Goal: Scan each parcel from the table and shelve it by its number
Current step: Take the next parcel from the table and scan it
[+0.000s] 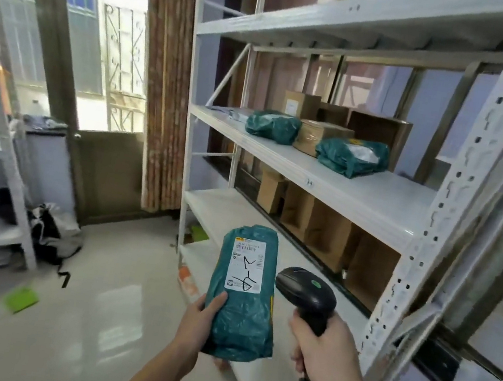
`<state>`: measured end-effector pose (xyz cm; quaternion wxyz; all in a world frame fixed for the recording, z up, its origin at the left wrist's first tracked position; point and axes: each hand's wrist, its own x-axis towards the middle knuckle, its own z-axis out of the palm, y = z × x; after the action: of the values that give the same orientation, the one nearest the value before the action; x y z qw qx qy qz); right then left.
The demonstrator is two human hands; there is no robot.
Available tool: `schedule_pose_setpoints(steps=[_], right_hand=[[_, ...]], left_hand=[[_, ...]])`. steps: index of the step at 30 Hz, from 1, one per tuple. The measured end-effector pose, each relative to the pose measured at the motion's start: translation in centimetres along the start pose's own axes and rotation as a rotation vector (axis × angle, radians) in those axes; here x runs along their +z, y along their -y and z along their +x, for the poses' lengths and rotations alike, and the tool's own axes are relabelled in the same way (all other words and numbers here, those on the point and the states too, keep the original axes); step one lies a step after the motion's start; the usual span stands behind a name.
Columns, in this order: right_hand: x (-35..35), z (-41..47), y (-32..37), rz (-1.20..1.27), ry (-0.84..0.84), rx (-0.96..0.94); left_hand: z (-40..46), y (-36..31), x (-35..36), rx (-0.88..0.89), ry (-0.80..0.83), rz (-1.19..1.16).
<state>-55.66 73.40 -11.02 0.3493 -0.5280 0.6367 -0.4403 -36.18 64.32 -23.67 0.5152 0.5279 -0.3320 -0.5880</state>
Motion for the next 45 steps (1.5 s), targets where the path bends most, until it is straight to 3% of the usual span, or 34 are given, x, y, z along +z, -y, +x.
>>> schedule_pose_setpoints(steps=[10, 22, 34, 45], right_hand=[[9.9, 9.9, 6.6, 0.023, 0.078, -0.067], [17.8, 27.2, 8.2, 0.038, 0.146, -0.082], [26.4, 44.5, 10.7, 0.012, 0.265, -0.062], [39.8, 59.7, 13.0, -0.071, 0.196, -0.044]], left_hand=[[10.3, -7.2, -9.4, 0.031, -0.166, -0.06], [27.8, -11.5, -11.5, -0.004, -0.219, -0.059], [45.7, -17.2, -14.2, -0.04, -0.198, -0.022], [64.5, -23.4, -21.7, -0.064, -0.138, 0.069]])
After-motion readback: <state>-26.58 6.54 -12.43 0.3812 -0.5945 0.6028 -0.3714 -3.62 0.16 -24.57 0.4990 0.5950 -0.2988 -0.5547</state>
